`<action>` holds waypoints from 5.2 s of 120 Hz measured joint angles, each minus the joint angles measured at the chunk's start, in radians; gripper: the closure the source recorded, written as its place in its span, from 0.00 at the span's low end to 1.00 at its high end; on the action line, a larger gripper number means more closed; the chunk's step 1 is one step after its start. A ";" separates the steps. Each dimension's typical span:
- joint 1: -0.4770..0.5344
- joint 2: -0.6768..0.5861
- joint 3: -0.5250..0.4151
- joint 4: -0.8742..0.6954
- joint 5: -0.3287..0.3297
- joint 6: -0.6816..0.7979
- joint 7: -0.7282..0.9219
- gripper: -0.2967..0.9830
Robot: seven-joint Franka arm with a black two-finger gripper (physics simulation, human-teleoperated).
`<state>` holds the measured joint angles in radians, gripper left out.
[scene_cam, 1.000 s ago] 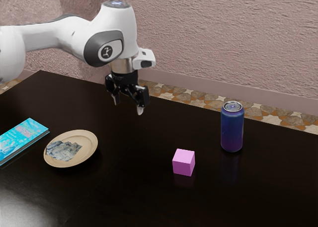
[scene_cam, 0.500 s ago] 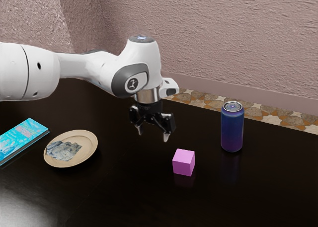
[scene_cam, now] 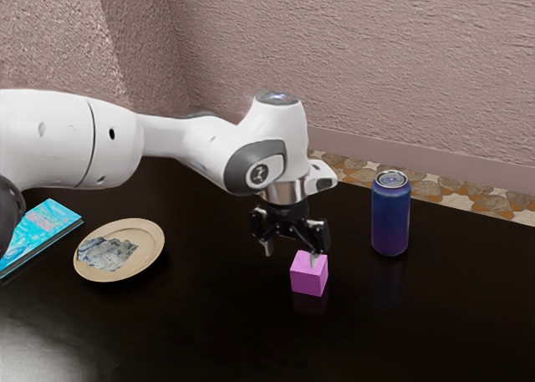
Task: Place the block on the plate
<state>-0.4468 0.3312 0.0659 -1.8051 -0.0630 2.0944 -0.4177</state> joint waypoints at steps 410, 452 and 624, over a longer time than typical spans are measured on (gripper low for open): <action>0.430 0.061 -0.068 0.164 0.155 -0.091 0.024 0.43; 0.616 0.053 -0.142 0.135 0.182 -0.103 0.058 0.43; 1.190 -0.004 -0.513 -0.119 0.304 -0.010 0.130 0.32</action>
<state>0.7428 0.3274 -0.4470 -1.9242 0.2409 2.0840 -0.2876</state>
